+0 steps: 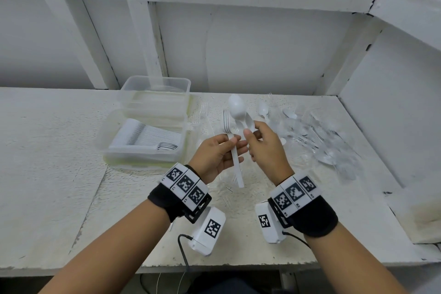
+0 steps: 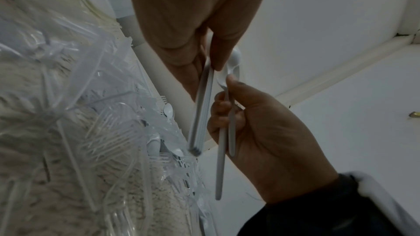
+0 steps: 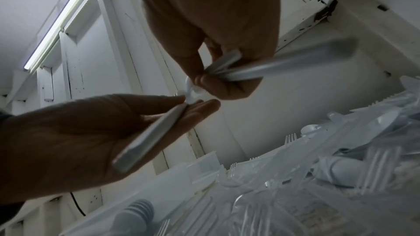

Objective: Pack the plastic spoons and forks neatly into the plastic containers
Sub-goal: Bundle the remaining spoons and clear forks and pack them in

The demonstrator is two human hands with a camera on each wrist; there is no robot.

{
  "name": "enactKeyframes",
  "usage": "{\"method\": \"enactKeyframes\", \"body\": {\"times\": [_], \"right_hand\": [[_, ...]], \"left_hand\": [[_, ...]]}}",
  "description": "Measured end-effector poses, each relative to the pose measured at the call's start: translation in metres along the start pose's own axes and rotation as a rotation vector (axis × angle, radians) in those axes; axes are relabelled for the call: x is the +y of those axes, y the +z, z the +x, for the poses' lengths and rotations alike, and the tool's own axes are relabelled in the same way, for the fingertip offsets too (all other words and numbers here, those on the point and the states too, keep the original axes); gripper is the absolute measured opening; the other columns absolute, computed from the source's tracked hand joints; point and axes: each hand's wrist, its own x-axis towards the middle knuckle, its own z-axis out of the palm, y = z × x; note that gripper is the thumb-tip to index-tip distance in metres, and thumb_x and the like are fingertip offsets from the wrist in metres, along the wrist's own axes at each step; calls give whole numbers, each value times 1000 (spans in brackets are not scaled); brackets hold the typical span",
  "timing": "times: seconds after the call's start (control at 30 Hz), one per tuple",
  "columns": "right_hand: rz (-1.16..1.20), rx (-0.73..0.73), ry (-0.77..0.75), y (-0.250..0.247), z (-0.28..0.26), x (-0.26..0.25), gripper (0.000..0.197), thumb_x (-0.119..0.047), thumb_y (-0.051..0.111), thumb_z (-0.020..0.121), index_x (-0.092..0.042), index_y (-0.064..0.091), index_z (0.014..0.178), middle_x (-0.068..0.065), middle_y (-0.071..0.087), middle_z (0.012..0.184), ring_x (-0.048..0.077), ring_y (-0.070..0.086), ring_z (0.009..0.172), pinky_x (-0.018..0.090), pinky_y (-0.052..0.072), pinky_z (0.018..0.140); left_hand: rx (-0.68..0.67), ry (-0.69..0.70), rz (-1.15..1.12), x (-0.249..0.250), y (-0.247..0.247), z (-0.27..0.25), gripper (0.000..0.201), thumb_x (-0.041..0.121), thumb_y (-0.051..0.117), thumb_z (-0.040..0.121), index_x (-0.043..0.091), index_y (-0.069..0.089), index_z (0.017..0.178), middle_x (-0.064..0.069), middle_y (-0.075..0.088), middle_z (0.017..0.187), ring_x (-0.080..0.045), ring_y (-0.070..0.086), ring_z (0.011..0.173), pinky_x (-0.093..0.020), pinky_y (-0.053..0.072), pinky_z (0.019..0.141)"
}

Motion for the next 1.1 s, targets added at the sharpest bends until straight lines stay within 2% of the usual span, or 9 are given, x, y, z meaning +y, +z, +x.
{"method": "enactKeyframes", "body": {"times": [0.13, 0.23, 0.33, 0.43, 0.57, 0.77, 0.97, 1.03, 1.1], "right_hand": [[-109, 70, -49, 0, -3, 1, 22, -18, 56, 92, -26, 49, 111, -7, 51, 81, 3, 48, 66, 2, 39, 58], [-120, 48, -86, 2, -7, 1, 23, -18, 59, 90, -21, 52, 112, 0, 57, 84, 6, 51, 63, 7, 42, 56], [-134, 53, -122, 7, -9, 0, 23, -19, 60, 89, -21, 54, 111, -6, 56, 80, 9, 55, 64, 10, 43, 56], [-175, 60, -168, 9, -10, 0, 26, -22, 62, 89, -18, 58, 114, -8, 59, 84, 2, 55, 70, 7, 42, 61], [-204, 20, -237, 9, -11, 0, 32, -25, 61, 89, -17, 59, 120, -12, 57, 92, -6, 53, 82, 1, 37, 69], [-343, 33, -271, 11, -10, 1, 32, -27, 53, 94, -15, 58, 123, -2, 52, 102, 1, 50, 84, 11, 39, 71], [-368, -3, -261, 11, -8, 2, 21, -19, 56, 91, -16, 61, 112, 0, 58, 89, 3, 50, 69, 14, 42, 63], [-384, -18, -251, 11, -9, -1, 21, -21, 57, 91, -15, 63, 110, 2, 61, 88, 12, 53, 71, 25, 47, 67], [-418, -23, -254, 10, -9, -4, 22, -21, 55, 92, -13, 64, 110, 1, 61, 86, 13, 53, 73, 23, 46, 68]], "left_hand": [[44, 58, -36, 1, 0, 1, 10, 10, 50, 95, 4, 58, 97, -12, 69, 99, -18, 68, 90, -29, 57, 77], [50, 69, -29, 2, -1, 1, 11, 10, 50, 95, 4, 59, 95, -7, 71, 86, -14, 70, 80, -28, 57, 75], [27, 47, -10, 2, -2, 1, 16, 11, 49, 95, 0, 60, 98, -14, 69, 95, -19, 69, 81, -30, 57, 78], [14, 33, -35, 2, -3, 1, 19, 11, 48, 96, -2, 61, 101, -21, 66, 106, -23, 68, 86, -31, 56, 81], [4, 31, -73, 4, -5, 0, 18, 11, 49, 95, 0, 63, 98, -14, 71, 94, -19, 71, 80, -27, 58, 71], [-9, 6, -81, 6, -5, -1, 19, 10, 48, 95, 1, 64, 95, -11, 73, 89, -20, 71, 76, -27, 58, 66], [29, -26, -10, 4, -7, 2, 16, 9, 51, 94, -1, 63, 94, -14, 67, 95, -23, 68, 79, -31, 57, 76], [54, -29, -8, 5, -9, 3, 14, 8, 52, 93, 1, 64, 88, -12, 68, 87, -21, 68, 74, -29, 58, 72], [71, -30, 3, 5, -10, 3, 14, 7, 52, 93, 2, 63, 84, -10, 69, 80, -17, 69, 67, -26, 59, 67]]}}
